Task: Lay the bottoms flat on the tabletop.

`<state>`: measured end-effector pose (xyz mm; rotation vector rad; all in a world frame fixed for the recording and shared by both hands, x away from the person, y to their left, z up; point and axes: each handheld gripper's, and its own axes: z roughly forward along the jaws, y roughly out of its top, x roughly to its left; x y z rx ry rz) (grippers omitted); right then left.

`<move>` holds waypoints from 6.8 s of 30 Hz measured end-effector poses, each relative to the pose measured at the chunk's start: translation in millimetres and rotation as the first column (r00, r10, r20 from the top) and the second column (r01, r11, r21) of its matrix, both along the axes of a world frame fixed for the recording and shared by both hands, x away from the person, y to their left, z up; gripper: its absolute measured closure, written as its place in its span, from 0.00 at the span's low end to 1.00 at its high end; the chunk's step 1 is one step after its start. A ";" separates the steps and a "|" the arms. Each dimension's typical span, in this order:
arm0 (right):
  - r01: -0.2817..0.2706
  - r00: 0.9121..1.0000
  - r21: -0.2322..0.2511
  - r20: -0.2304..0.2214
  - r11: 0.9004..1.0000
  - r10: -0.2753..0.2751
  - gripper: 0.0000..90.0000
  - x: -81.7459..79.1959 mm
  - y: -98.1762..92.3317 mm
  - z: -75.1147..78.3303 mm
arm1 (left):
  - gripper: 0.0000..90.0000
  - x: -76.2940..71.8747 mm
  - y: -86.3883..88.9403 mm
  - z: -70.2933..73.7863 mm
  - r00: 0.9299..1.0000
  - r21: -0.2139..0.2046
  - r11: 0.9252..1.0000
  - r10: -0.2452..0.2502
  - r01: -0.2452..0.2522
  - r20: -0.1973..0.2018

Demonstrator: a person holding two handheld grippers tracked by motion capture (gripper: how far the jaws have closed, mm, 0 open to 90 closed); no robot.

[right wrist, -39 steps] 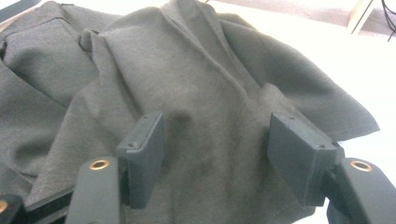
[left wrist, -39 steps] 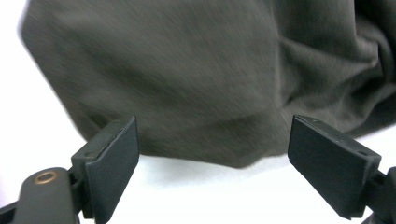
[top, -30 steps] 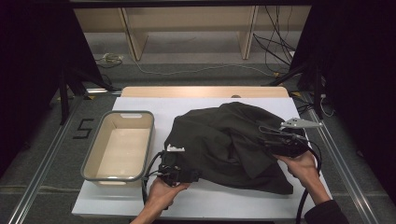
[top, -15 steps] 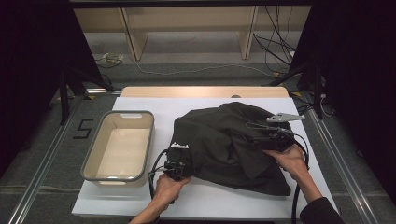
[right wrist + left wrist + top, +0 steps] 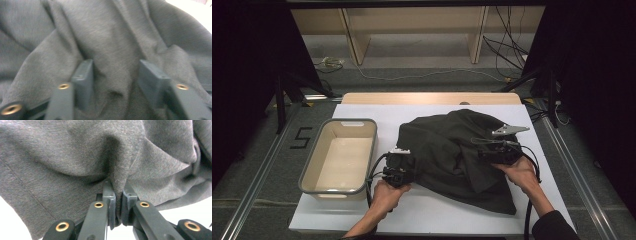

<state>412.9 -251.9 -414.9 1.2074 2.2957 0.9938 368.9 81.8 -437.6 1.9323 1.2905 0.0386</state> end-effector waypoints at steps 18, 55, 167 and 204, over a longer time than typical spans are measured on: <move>-0.117 0.991 -0.015 -0.067 0.993 0.116 0.98 -43.2 19.4 5.5 | 0.94 31.8 41.2 33.8 0.998 0.027 0.999 0.035 -0.036 0.048; 0.114 0.992 0.107 0.032 0.988 -0.118 0.37 8.0 -35.9 10.4 | 0.89 41.4 44.2 48.1 0.995 0.077 0.995 0.048 -0.055 0.088; 0.053 0.984 -0.070 -0.168 0.996 -0.064 0.77 -24.2 -38.2 -14.1 | 0.93 11.4 59.1 37.5 0.997 0.025 0.997 -0.076 0.077 -0.016; 0.086 0.956 -0.042 -0.279 0.995 -0.095 0.65 39.9 -70.0 -46.9 | 0.92 13.3 46.5 28.1 0.995 0.061 0.993 -0.096 0.096 -0.008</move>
